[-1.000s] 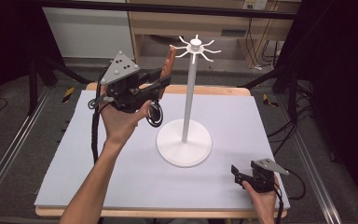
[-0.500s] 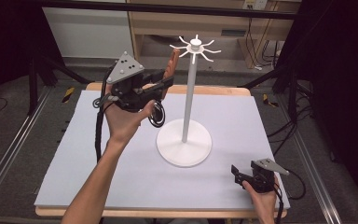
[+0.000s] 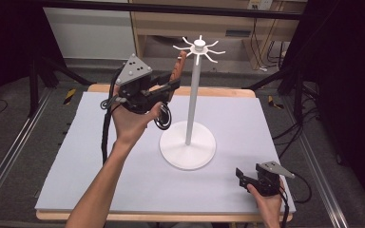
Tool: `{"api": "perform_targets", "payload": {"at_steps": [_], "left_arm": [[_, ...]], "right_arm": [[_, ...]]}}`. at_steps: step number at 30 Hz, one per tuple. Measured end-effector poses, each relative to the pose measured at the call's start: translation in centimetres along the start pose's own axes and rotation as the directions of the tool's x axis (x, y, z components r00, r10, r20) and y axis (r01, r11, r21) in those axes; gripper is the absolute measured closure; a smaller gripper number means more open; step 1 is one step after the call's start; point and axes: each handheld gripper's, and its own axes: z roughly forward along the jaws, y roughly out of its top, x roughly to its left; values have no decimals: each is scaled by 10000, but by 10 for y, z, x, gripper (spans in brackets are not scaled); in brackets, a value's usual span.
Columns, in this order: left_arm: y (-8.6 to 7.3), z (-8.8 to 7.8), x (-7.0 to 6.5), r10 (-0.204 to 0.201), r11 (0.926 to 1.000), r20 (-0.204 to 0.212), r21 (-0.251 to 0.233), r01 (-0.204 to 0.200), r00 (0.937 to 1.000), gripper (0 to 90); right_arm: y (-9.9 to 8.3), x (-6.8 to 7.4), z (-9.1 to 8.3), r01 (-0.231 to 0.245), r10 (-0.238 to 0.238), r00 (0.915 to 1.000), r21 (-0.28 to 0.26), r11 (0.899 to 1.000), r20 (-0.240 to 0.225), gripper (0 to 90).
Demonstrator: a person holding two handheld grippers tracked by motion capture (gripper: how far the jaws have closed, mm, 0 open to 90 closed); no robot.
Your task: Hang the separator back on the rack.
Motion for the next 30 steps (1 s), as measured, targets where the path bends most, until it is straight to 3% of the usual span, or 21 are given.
{"api": "perform_targets", "payload": {"at_steps": [30], "left_arm": [[-6, 12, -3, 50, 10000, -240, 7, -49, 9997, 666]], "right_arm": [[0, 0, 0, 2, -2, 10000, 56, 10000, -18, 172]]}}
